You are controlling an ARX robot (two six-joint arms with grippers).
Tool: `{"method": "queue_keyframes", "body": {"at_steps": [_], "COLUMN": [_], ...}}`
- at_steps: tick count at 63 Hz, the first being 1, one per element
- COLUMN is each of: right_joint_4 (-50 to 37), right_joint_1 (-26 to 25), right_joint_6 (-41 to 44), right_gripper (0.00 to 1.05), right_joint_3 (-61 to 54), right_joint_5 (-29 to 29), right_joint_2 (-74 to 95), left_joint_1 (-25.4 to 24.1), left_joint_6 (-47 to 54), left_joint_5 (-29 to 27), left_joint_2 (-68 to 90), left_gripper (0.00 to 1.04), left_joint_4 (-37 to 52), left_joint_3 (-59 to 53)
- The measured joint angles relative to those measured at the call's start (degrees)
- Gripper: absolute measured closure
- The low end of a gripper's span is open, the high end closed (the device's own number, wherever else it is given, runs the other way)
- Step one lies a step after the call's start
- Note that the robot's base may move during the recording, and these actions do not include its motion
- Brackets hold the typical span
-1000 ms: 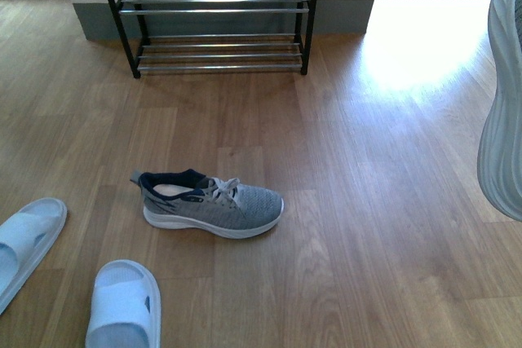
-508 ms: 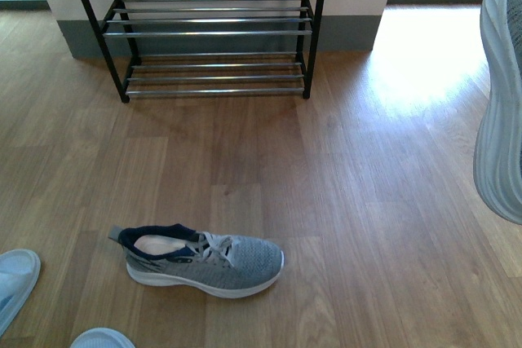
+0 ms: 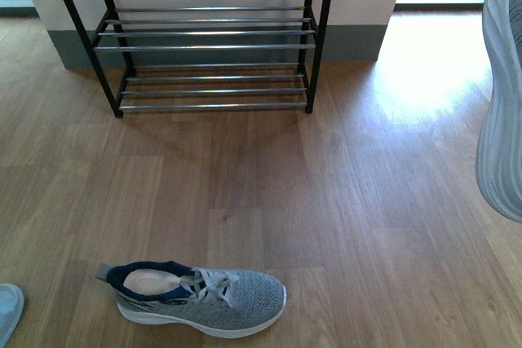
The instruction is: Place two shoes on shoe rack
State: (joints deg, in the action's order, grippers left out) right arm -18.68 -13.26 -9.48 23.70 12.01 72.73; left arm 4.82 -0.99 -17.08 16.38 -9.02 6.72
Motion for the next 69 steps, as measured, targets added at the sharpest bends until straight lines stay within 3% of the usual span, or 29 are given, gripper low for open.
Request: {"method": "queue_keyframes", "body": {"at_steps": [6, 13, 18, 23, 30, 47, 56, 69], "right_joint_4": [0.0, 0.0, 0.0, 0.0, 0.0, 0.0, 0.0, 0.0], "right_joint_1": [0.0, 0.0, 0.0, 0.0, 0.0, 0.0, 0.0, 0.0], "right_joint_6": [0.04, 0.0, 0.02, 0.02, 0.02, 0.02, 0.02, 0.02], "right_gripper": [1.02, 1.02, 1.02, 1.02, 1.02, 1.02, 1.02, 1.02], "right_joint_3": [0.0, 0.0, 0.0, 0.0, 0.0, 0.0, 0.0, 0.0], "right_joint_5": [0.07, 0.07, 0.07, 0.07, 0.07, 0.07, 0.07, 0.04], "right_joint_2": [0.0, 0.0, 0.0, 0.0, 0.0, 0.0, 0.0, 0.0], "left_joint_1": [0.26, 2.82, 6.51, 10.34, 12.98, 13.6, 16.52, 17.35], "left_joint_6": [5.6, 20.85, 33.05, 44.57, 52.78, 54.86, 55.19, 55.12], "left_joint_5": [2.08, 6.73, 8.39, 9.94, 11.78, 13.03, 16.28, 14.19], "left_joint_2": [15.04, 42.62, 61.96, 78.93, 97.55, 117.44, 124.89, 132.91], "left_gripper": [0.09, 0.09, 0.09, 0.09, 0.09, 0.09, 0.09, 0.09], "left_joint_4": [9.38, 27.65, 32.5, 32.0, 28.28, 16.02, 6.54, 5.22], "left_joint_3": [1.14, 5.44, 10.97, 17.25, 26.64, 42.6, 50.93, 57.27]}}
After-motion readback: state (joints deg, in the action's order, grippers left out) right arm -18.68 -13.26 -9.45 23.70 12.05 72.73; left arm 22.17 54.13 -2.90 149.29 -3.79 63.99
